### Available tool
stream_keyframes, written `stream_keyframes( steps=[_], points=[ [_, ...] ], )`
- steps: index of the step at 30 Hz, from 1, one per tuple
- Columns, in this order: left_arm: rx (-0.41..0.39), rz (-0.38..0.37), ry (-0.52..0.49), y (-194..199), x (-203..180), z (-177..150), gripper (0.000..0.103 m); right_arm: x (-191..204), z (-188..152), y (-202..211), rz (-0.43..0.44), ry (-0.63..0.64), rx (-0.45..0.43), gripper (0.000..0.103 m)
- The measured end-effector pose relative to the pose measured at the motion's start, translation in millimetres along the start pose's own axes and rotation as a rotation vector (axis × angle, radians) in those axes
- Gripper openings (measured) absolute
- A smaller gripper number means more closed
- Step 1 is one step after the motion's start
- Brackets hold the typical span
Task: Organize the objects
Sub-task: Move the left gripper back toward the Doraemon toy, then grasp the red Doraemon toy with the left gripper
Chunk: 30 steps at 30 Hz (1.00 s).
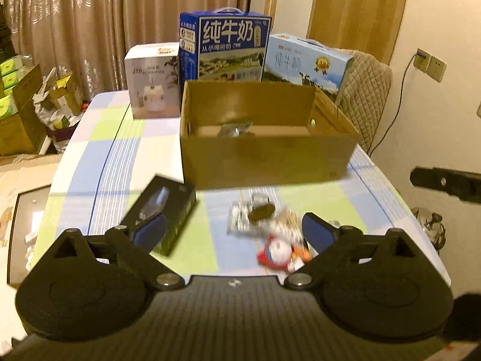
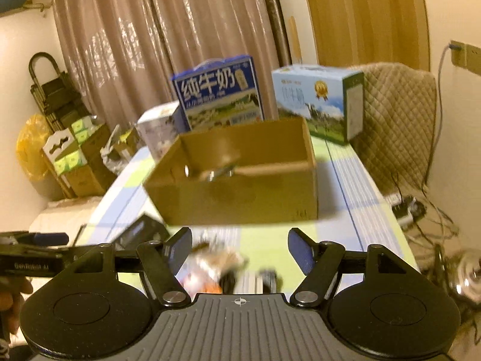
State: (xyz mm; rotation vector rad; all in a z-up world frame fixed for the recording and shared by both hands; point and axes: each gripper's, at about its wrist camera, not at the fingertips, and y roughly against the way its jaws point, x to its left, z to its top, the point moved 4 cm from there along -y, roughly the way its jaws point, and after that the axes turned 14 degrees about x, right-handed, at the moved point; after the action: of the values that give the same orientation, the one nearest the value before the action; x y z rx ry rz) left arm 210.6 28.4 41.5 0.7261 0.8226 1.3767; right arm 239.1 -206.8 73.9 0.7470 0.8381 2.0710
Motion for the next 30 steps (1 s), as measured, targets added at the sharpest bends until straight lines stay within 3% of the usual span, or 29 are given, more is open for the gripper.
stream_keyframes(
  steps=[9,17,23,30],
  points=[
    [0.026,0.022,-0.057,-17.6,-16.7,-48.4,0.1,-11.4,-35.7,-33.4,-0.014,-0.007,0.065,0.068],
    [0.051,0.016,-0.134,-77.8,-16.5,-57.1,0.102,-21.2,-51.2,-93.2,-0.015,0.033,0.084,0.068],
    [0.033,-0.01,-0.21,-118.0,-24.9,-56.1,0.102,-29.4,-53.8,-122.1,0.038,0.009,0.128,0.066],
    [0.063,-0.044,-0.241,-144.3,-27.0,-48.6,0.102,-27.1,-53.0,-139.8,0.02,0.025,0.156,0.048]
  ],
)
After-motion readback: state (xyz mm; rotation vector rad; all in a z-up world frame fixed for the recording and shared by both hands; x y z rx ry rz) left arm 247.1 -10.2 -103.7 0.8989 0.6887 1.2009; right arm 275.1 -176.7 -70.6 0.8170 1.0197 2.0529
